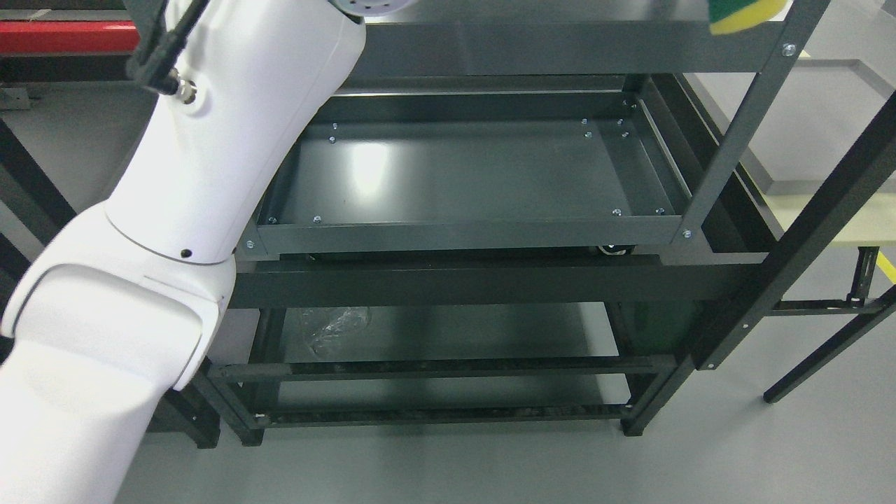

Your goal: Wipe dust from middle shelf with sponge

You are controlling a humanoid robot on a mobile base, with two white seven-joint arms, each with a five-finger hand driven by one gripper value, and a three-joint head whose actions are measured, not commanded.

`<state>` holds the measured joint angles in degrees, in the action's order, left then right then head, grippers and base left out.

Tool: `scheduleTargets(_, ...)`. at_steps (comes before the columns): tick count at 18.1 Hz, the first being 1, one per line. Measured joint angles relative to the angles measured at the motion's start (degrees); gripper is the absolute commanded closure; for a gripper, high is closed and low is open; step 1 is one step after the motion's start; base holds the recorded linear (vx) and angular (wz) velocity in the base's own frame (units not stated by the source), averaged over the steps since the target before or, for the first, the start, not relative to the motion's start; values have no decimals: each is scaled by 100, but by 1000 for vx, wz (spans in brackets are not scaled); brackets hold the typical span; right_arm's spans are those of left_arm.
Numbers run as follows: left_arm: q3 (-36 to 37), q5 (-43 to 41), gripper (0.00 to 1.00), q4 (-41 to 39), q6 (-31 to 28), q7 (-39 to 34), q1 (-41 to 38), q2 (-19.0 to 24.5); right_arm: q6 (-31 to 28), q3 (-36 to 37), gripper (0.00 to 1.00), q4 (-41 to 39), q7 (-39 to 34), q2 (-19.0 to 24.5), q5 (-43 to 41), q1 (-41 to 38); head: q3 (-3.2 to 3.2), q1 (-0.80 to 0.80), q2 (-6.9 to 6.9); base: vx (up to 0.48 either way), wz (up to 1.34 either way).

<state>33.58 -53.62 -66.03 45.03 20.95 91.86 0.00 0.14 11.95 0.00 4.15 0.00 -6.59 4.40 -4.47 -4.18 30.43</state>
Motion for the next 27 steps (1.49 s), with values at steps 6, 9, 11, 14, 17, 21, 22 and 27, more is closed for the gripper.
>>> scheduleTargets(6,297,-675,99,496,1,-240,-23,0,0,0,0,0,0,0,0,-1,0,0,0,0,0)
scheduleTargets(9,349,-838,98,624,1,-265,-142,0,0,0,0,0,0,0,0,0,0,0,0,0,0)
scheduleTargets(11,322,-889,98,655,1,-265,-175,0,0,0,0,0,0,0,0,0,0,0,0,0,0)
scheduleTargets(14,175,-928,98,650,1,-141,-198,3,0,0,0,0,0,0,0,0,0,0,0,0,0)
scheduleTargets(17,-41,-917,98,568,2,233,-255,125,0,0,0,0,0,0,0,0,0,0,0,0,-8)
scheduleTargets(21,-356,-813,98,411,2,536,-487,457,0,0,0,0,0,0,0,-1,0,0,0,0,0)
scheduleTargets(22,-422,-758,98,365,2,570,-551,569,0,0,0,0,0,0,0,0,0,0,0,0,0)
scheduleTargets(27,-666,-224,99,78,2,773,-801,1198,0,0,0,0,1,0,0,-1,0,0,0,0,0)
